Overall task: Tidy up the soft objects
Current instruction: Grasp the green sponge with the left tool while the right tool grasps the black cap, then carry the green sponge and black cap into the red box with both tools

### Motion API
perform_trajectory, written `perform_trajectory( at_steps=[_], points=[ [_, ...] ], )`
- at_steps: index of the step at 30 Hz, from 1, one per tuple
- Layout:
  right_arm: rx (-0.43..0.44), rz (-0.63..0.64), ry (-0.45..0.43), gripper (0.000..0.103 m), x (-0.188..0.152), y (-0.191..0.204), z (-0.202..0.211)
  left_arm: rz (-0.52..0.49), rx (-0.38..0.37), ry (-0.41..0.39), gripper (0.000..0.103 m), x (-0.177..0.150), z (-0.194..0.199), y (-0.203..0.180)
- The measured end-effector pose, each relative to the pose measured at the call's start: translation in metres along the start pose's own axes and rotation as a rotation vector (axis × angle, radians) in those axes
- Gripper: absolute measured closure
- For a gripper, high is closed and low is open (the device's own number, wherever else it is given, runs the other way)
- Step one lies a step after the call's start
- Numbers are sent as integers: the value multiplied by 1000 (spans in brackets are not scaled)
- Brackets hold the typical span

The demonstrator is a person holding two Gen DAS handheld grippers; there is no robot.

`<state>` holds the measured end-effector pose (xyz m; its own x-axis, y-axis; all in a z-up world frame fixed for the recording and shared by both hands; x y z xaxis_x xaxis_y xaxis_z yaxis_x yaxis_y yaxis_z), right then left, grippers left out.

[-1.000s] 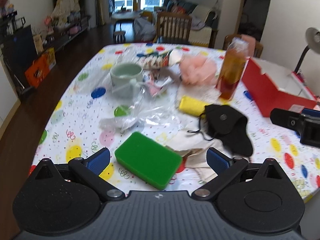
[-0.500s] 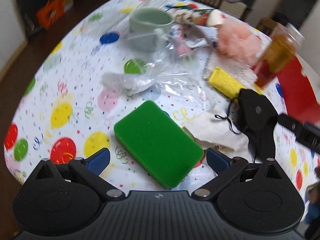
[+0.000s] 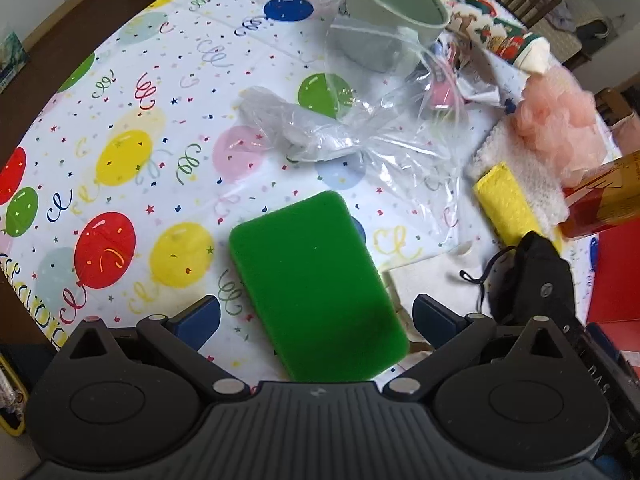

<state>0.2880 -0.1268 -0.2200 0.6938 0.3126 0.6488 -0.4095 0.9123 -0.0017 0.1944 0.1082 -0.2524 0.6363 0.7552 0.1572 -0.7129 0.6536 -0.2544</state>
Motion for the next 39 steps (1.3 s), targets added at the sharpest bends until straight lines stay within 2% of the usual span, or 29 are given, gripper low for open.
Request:
perform_trajectory(
  at_steps=[9, 16, 20, 23, 26, 27, 29, 30, 31, 34, 39],
  points=[
    [23, -31, 39, 3, 6, 1, -23, -2, -6, 26, 1, 3, -17, 1],
    [15, -15, 73, 2, 8, 21, -35, -32, -5, 22, 1, 4, -19, -4],
    [1, -1, 92, 9, 6, 26, -41, -63, 5, 14, 10, 4, -17, -4],
    [13, 1, 96, 24, 5, 27, -42, -78, -7, 11, 16, 7, -15, -2],
    [11, 1, 106, 46, 5, 27, -42, -92, -24, 10, 18, 7, -13, 1],
    [2, 1, 106, 50, 5, 26, -42, -97, -31, 10, 19, 7, -12, 2],
    [-6, 0, 98, 73, 6, 24, -40, -107, -44, 11, 20, 8, -10, 5],
    [-7, 0, 96, 79, 6, 22, -39, -109, -51, 13, 21, 8, -9, 6],
    [-13, 1, 93, 91, 6, 21, -38, -109, -59, 14, 21, 9, -9, 7],
    [-34, 13, 82, 97, 7, 18, -34, -125, -77, 15, 22, 10, -9, 9],
    [-33, 0, 47, 98, 8, 15, -20, -253, -103, -38, 23, 11, 0, 4]
  ],
)
Point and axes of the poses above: each gripper's, at about its wrist camera, not at the fingertips, and z roughly against the way its jaws point, y to its left, x to its top, the point moved 7 cm from there along -z, roughly the way its jaws point, and after that the axes turned 6 degrees about z, right-handed, at the moved point
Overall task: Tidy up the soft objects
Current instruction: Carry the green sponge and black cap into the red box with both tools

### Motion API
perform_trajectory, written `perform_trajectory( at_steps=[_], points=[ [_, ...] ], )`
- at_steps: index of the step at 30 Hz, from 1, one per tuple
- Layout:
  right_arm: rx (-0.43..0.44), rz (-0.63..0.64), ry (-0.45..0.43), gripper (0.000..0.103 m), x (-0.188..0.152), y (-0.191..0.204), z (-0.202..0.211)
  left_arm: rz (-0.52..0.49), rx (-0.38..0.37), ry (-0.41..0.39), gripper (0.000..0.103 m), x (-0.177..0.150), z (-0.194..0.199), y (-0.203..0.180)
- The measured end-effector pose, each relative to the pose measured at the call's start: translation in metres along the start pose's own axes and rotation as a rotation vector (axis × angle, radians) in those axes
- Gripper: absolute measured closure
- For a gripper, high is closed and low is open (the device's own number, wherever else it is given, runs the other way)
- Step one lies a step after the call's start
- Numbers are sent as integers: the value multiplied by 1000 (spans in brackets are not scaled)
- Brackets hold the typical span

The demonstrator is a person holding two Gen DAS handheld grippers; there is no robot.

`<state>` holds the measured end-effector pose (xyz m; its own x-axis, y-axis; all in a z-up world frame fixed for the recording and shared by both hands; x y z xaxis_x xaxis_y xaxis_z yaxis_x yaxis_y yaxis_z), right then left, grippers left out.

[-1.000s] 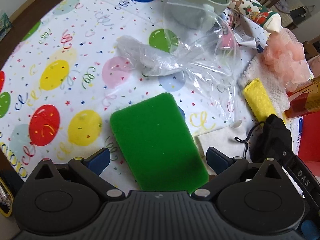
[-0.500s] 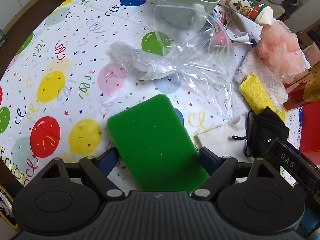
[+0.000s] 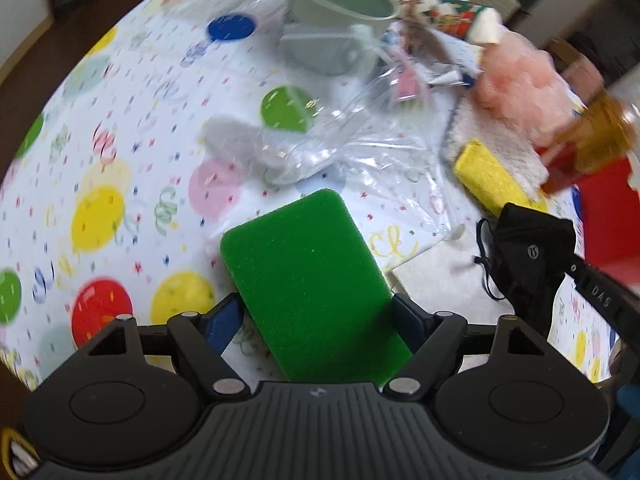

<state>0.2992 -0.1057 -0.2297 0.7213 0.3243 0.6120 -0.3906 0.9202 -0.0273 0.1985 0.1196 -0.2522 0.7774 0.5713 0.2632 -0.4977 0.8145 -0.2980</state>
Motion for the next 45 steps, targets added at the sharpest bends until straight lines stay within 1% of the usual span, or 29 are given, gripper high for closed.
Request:
perform_trajectory(
  at_steps=[4, 7, 10, 12, 17, 24, 26, 29, 34, 39, 42, 45],
  points=[
    [-1, -2, -38, 99, 0, 0, 20, -72, -49, -26, 23, 7, 12, -5],
    [-1, -31, -63, 99, 0, -3, 39, -127, -60, -39, 23, 14, 20, -10],
    [-9, -58, -95, 99, 4, -8, 60, -178, -99, -51, 23, 22, 28, -19],
    [-10, -80, -113, 99, 6, -11, 74, -219, -129, -63, 23, 27, 36, -27],
    [-51, -110, -166, 99, 15, -20, 110, -318, -202, -93, 23, 42, 53, -52],
    [-109, -172, -235, 99, 35, -49, 153, -441, -270, -93, 23, 51, 70, -95],
    [-123, -169, -246, 99, 43, -57, 163, -479, -282, -88, 23, 50, 74, -109],
    [-138, -158, -254, 99, 53, -70, 173, -504, -306, -79, 23, 53, 79, -131],
    [-146, -166, -254, 99, 65, -95, 178, -558, -311, -119, 23, 55, 91, -173],
    [-133, -176, -267, 99, 72, -129, 184, -576, -316, -129, 23, 52, 98, -220],
    [-111, -182, -271, 99, 76, -152, 186, -602, -323, -135, 23, 47, 99, -253],
    [-96, -177, -271, 99, 80, -175, 187, -611, -320, -123, 23, 42, 94, -285]
  ],
)
Point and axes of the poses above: each gripper's, at about its wrist camera, not at the fingertips, and z roughly against the way its jaws point, y to its left, x to its top, the point moved 7 cm from there along -z, roughly the way its jaws point, and after that the axes turned 6 degrees about z, right-handed, at the moved point
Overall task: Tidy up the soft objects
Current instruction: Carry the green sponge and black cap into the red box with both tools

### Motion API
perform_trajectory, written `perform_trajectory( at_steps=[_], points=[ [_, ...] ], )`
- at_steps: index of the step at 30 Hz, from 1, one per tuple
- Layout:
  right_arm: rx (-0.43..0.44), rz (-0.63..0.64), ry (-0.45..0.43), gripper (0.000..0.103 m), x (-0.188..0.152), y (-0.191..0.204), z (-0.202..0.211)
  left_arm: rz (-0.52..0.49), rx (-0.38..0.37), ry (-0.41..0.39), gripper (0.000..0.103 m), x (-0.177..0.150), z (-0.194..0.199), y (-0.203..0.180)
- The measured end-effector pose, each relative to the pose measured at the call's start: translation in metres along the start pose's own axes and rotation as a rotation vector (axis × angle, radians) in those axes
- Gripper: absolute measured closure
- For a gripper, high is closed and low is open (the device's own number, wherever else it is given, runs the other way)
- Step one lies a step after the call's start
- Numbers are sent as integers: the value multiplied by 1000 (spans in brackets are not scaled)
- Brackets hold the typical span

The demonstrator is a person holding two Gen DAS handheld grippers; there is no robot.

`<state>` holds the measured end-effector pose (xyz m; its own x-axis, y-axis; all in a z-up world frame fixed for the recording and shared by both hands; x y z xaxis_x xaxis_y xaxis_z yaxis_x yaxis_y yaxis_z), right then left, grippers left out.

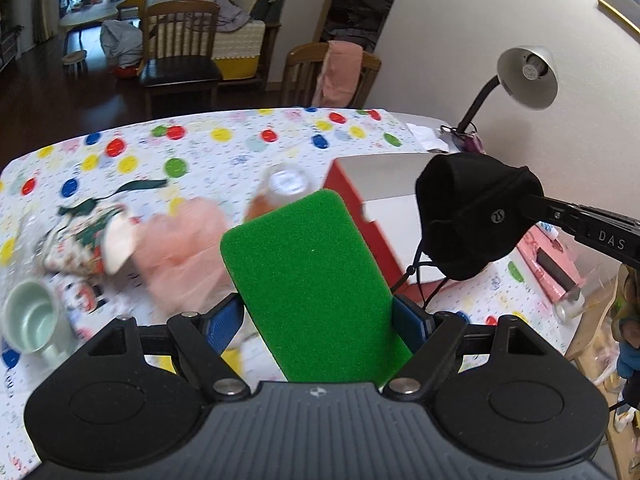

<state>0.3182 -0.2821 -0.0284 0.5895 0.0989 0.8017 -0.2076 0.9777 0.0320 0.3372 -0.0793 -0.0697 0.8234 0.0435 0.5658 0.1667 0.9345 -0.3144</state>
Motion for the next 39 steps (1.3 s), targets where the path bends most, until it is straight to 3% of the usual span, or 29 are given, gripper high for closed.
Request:
perform_trajectory(
  at_steps=[8, 18, 27, 39],
  points=[
    [6, 15, -4, 99, 17, -62, -14, -15, -7, 45, 23, 31, -47, -65],
    [0, -31, 87, 99, 4, -126, -62, -59, 40, 139, 23, 51, -131, -127],
    [-21, -73, 172, 99, -21, -165, -113, -118, 113, 237, 22, 53, -215, -157],
    [-29, -115, 261, 98, -47, -189, -171, -129, 210, 368, 22, 37, -293, -155]
  ],
)
Point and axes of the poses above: each gripper's, at about its wrist camera, not at the fingertips, and z roughly against the way its jaws point, y to its left, x to its top, the point moved 7 cm from there along -z, roughly the way its jaws point, and after that the axes turned 6 degrees about z, right-handed, at the moved point
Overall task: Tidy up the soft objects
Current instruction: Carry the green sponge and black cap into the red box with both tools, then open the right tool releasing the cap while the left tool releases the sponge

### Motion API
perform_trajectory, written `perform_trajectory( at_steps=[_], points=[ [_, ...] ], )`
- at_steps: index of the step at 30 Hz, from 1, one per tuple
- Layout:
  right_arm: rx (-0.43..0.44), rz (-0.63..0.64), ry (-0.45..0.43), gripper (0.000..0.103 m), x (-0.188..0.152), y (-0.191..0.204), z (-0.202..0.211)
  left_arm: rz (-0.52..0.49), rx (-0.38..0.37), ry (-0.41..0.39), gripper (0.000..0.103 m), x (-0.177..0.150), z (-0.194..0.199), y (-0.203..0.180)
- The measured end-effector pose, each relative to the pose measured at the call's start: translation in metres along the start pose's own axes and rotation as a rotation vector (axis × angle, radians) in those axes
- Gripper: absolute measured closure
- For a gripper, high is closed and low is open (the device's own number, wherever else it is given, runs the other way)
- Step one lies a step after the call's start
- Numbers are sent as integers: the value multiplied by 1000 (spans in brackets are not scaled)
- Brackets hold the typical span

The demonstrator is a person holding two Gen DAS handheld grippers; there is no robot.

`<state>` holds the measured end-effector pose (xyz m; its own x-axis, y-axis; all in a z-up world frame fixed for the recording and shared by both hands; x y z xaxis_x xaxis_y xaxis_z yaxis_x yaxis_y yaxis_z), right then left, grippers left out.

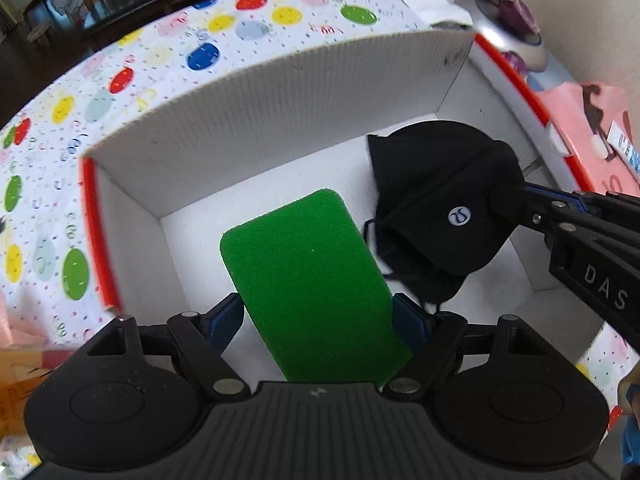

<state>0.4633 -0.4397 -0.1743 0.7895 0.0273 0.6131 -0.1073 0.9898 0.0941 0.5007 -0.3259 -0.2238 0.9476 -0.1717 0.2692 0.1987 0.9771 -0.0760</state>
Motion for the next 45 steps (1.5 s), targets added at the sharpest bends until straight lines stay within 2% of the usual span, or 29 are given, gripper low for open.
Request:
perform_trajectory(
  at_steps=[9, 16, 21, 31, 37, 43, 45],
  points=[
    [23, -11, 50, 97, -10, -2, -21, 7, 24, 79, 21, -3, -27, 1],
    [41, -27, 69, 87, -13, -5, -26, 40, 3, 93, 20, -2, -31, 5],
    [57, -36, 77, 79, -14, -7, -23, 45, -22, 73, 20, -5, -25, 5],
    [78, -28, 74, 59, -11, -1, -9, 60, -130, 29, 19, -11, -1, -4],
    [87, -21, 50, 44, -7, 1, 6, 80, -173, -16, 17, -17, 22, -9],
    [109, -37, 1, 38, -4, -1, 28, 82, -197, -89, 14, -26, 51, -7],
    [119, -43, -14, 30, -3, 1, 37, 81, -199, -111, 14, -28, 59, -5]
  ],
)
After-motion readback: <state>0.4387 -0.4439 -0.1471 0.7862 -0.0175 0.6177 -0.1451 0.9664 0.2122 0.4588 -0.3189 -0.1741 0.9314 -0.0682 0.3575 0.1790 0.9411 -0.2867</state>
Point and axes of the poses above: each gripper's, at about its wrist camera, not at the fingertips, and z roughly against the way its jaws point, y to its left, x to its top, the point moved 7 cm from there along -z, roughly the way its jaws point, and after that the axes turned 6 degrees about z, right-handed, at the moved point
